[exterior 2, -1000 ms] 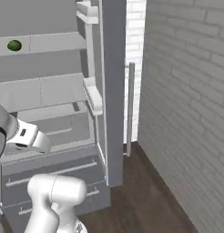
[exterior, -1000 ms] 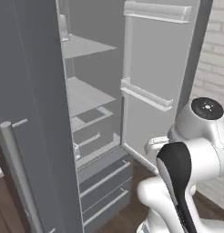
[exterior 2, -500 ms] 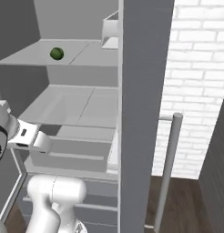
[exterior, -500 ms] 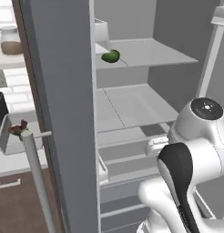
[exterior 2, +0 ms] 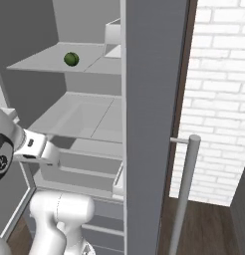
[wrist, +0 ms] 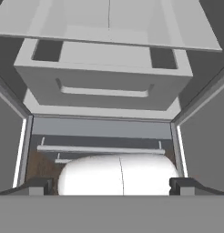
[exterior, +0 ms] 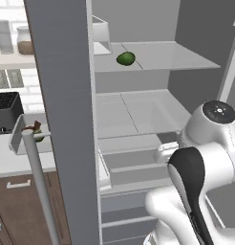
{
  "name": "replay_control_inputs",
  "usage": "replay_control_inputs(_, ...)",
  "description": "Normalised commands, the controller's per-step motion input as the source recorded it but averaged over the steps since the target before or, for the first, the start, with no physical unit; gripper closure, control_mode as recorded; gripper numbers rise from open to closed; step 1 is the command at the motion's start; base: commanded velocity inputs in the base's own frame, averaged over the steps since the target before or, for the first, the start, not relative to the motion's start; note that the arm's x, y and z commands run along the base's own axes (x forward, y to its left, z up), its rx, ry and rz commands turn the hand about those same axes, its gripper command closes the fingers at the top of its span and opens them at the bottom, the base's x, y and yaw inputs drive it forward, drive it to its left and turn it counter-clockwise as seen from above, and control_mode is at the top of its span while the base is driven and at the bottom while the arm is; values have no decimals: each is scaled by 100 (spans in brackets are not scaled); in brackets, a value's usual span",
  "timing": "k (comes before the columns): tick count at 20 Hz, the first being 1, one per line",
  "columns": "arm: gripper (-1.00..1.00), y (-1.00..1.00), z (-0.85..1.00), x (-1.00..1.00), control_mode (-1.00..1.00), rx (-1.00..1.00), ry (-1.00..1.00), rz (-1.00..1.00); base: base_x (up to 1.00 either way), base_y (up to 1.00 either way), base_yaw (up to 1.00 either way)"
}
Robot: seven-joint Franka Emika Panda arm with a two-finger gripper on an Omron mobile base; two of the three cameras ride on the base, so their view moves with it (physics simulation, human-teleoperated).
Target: Place one avocado and one steak in each tupperware on the nearby counter, to pack two identical lunches.
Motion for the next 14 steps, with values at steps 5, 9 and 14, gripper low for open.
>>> replay_control_inputs(5, -100, 0, 33, 15, -100, -7, -26, 3, 0, 0, 0)
replay_control_inputs(9, -100, 0, 90, 17, -100, -11, -33, 7, 0, 0, 0)
replay_control_inputs(14, -100, -8, 85, 27, -100, 18, -6, 1, 0, 0, 0)
